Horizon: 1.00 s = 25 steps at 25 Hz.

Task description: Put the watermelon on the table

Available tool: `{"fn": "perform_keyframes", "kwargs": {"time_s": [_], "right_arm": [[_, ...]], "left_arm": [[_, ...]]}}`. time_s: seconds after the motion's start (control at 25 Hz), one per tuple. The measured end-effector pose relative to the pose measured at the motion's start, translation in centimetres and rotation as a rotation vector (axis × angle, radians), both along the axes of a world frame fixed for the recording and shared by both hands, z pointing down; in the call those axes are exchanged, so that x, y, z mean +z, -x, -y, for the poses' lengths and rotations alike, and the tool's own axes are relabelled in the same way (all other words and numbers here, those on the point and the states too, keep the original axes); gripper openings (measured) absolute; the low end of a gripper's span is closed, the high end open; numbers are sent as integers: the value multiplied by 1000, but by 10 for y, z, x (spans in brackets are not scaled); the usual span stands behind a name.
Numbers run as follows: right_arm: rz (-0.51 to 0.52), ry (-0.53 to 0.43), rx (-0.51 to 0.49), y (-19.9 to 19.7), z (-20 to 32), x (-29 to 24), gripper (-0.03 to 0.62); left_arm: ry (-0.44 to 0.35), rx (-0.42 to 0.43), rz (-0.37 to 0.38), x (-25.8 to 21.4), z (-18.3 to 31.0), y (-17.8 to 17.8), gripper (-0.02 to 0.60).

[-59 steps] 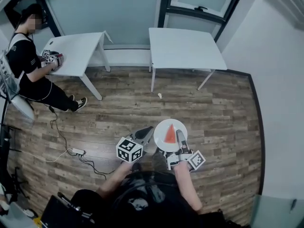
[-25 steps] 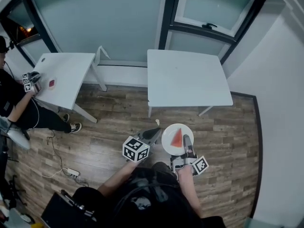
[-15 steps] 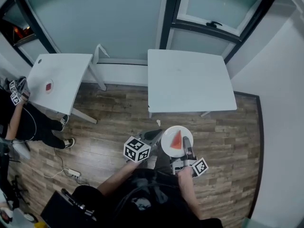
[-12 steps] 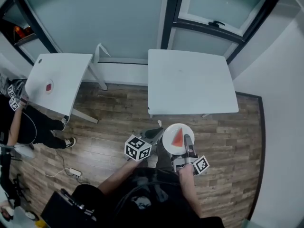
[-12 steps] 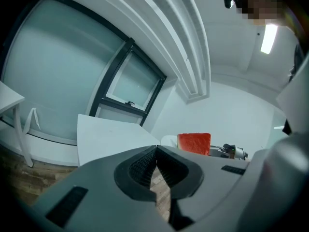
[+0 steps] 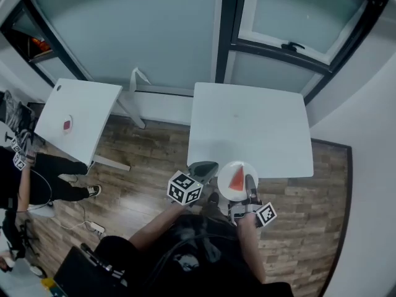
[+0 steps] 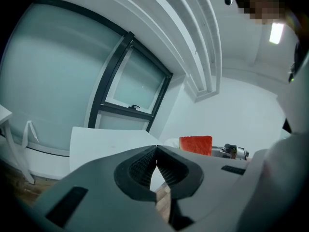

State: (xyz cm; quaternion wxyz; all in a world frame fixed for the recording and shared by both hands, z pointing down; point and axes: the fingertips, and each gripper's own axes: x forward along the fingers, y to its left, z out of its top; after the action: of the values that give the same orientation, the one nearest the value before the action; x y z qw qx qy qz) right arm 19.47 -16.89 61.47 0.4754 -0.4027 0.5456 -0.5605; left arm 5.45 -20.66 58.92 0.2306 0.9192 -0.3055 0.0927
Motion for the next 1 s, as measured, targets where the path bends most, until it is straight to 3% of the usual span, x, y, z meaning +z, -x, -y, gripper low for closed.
{"fn": "perform_keyframes", "kwargs": {"time_s": [0.2,0.44,0.64,0.8,1.0], "right_arm": [[-5,36,-67,-12,42,12,35],[-21,86,-73,-15,86,27,35],[-27,95,-8,-15,136,47,35],[-55,169,51,-21,166,73,35],[-70,166,97,-29,193,82,34]], "left_arm": [[-18,-20,25,0,37,-21,3],[31,-42,4,11,78,-13,3],[55,-7,7,27,118,-3,3],[108,24,-16,43,147,4,3],[131,69,-18,59,176,1,3]]}}
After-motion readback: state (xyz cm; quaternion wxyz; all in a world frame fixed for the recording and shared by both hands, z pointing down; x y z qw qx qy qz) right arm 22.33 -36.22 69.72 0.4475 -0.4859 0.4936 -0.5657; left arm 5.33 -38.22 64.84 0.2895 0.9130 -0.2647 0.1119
